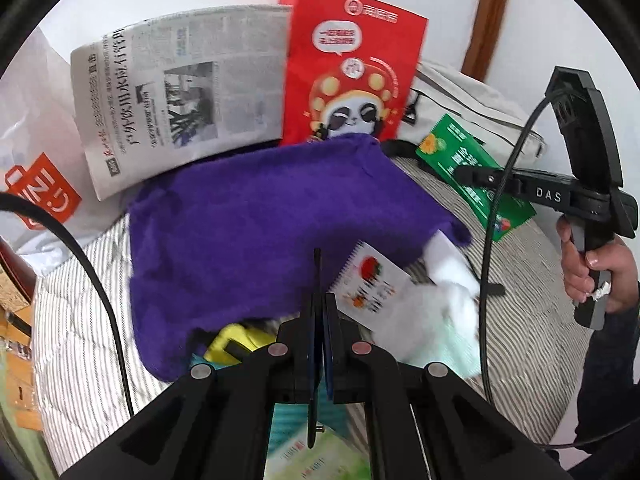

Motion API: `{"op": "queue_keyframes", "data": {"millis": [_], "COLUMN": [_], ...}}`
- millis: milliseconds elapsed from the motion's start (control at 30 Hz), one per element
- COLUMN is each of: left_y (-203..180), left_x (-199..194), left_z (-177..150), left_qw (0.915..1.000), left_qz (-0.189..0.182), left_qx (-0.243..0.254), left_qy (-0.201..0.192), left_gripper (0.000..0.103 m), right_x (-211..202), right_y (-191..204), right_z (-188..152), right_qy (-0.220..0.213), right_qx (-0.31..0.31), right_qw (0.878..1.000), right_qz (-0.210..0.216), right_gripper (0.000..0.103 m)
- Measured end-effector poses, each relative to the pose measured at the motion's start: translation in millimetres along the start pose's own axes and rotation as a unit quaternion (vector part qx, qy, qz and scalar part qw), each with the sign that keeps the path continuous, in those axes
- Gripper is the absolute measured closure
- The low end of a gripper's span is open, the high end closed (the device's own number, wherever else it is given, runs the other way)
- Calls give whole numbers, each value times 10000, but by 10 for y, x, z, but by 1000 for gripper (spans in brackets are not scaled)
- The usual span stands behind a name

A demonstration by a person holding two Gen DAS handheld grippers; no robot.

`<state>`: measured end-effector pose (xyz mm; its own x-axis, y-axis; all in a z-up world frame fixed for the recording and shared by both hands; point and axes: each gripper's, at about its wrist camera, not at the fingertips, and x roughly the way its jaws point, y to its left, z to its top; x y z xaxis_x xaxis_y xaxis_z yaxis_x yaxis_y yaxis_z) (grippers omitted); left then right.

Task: Organize soft objects
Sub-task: 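Carry the green sachet over the purple towel with the right gripper while the left holds the pack, then lower the green sachet onto the purple towel and open the right gripper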

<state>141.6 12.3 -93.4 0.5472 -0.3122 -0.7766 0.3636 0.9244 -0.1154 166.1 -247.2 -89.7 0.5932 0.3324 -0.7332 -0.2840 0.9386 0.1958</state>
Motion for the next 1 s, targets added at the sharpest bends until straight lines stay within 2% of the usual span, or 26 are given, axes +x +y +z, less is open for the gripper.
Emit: {"op": "queue_keyframes", "data": {"millis": [467, 1000], "left_y": [550, 971], "left_x": [303, 1151], "left_z": [392, 774], "left_qw": [9991, 9972], "left_qz": [277, 274], "left_qx": [-318, -452], "left_qy": [38, 536], "left_gripper": [99, 99], "right_x": [600, 1459], "right_y": [86, -152], "right_z": [421, 627], "right_qy": [321, 1094], "right_qx": [-245, -494], "right_qw": [9991, 9918], "right_qz": [-94, -439], "right_gripper": [99, 99]}}
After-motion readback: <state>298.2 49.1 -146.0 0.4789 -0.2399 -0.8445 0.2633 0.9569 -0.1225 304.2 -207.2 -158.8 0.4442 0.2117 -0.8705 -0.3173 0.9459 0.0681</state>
